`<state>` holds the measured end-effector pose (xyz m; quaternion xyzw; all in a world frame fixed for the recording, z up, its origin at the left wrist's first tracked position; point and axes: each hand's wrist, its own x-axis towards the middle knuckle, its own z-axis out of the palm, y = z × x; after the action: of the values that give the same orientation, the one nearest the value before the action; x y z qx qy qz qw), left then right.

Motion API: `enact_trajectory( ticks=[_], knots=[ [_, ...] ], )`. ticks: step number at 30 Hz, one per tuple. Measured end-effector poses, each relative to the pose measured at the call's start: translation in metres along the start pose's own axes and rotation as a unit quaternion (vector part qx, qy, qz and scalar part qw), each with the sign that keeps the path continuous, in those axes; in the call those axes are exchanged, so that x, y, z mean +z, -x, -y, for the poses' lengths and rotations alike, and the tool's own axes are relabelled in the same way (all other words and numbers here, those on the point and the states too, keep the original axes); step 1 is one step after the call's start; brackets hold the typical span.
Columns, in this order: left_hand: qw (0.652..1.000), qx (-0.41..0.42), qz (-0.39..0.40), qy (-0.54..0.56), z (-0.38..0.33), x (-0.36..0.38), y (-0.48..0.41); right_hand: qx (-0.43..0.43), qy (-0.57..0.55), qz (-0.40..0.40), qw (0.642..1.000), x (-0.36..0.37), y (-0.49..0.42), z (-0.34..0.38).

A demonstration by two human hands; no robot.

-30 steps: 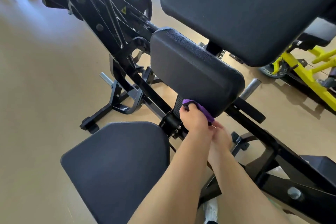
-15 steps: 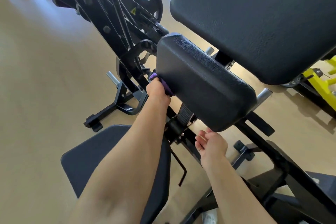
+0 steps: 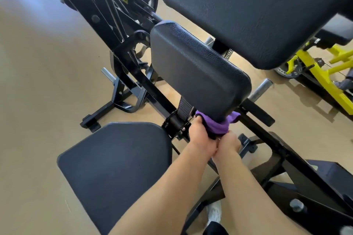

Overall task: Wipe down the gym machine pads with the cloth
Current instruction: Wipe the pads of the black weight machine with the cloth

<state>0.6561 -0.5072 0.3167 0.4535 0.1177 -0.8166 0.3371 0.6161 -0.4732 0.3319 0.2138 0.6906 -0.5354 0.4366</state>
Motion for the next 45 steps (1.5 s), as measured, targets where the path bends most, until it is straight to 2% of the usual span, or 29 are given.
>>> enact_trajectory(
  ticks=[1, 6, 12, 16, 20, 22, 24, 27, 30, 32, 34, 37, 39, 41, 45],
  knots=[
    [1.000, 0.012, 0.018, 0.011, -0.003, 0.000, 0.000, 0.006, 0.004, 0.010, 1.000, 0.000, 0.000, -0.001],
    [0.992, 0.096, -0.079, -0.010, -0.062, 0.010, 0.001, 0.040, 0.033, 0.082, 0.995, 0.020, 0.015, -0.009],
    [0.983, 0.170, -0.073, 0.018, -0.141, 0.029, -0.016, 0.060, 0.066, 0.120, 0.989, 0.052, 0.017, -0.021],
    [0.971, 0.215, -0.106, -0.018, -0.182, 0.040, -0.033, 0.065, 0.141, 0.174, 0.972, 0.078, 0.021, -0.030],
    [0.950, 0.285, -0.092, -0.088, -0.219, 0.049, -0.049, 0.027, 0.208, 0.231, 0.950, 0.108, 0.026, -0.034],
    [0.931, 0.312, -0.082, -0.169, -0.228, 0.056, -0.035, 0.001, 0.233, 0.246, 0.941, 0.119, 0.028, -0.031],
    [0.903, 0.339, -0.037, -0.261, -0.232, 0.066, -0.014, -0.019, 0.251, 0.256, 0.933, 0.127, 0.030, -0.028],
    [0.834, 0.408, 0.032, -0.370, -0.241, 0.085, 0.017, -0.044, 0.278, 0.268, 0.922, 0.130, 0.036, -0.026],
    [0.761, 0.477, 0.100, -0.428, -0.247, 0.102, 0.036, -0.062, 0.320, 0.289, 0.900, 0.128, 0.045, -0.028],
    [0.727, 0.502, 0.118, -0.453, -0.247, 0.103, 0.038, -0.065, 0.332, 0.299, 0.892, 0.129, 0.050, -0.031],
    [0.730, 0.495, 0.086, -0.464, -0.248, 0.092, 0.030, -0.066, 0.337, 0.300, 0.890, 0.128, 0.053, -0.034],
    [0.791, 0.418, 0.000, -0.446, -0.243, 0.063, 0.012, -0.074, 0.341, 0.299, 0.888, 0.126, 0.060, -0.032],
    [0.820, 0.379, -0.021, -0.429, -0.233, 0.046, 0.004, -0.103, 0.352, 0.301, 0.880, 0.121, 0.066, -0.025],
    [0.810, 0.407, -0.002, -0.423, -0.220, 0.036, 0.004, -0.189, 0.373, 0.297, 0.858, 0.111, 0.071, -0.017],
    [0.791, 0.459, 0.011, -0.404, -0.185, 0.031, 0.013, -0.424, 0.362, 0.239, 0.795, 0.086, 0.086, 0.003]
  ],
)
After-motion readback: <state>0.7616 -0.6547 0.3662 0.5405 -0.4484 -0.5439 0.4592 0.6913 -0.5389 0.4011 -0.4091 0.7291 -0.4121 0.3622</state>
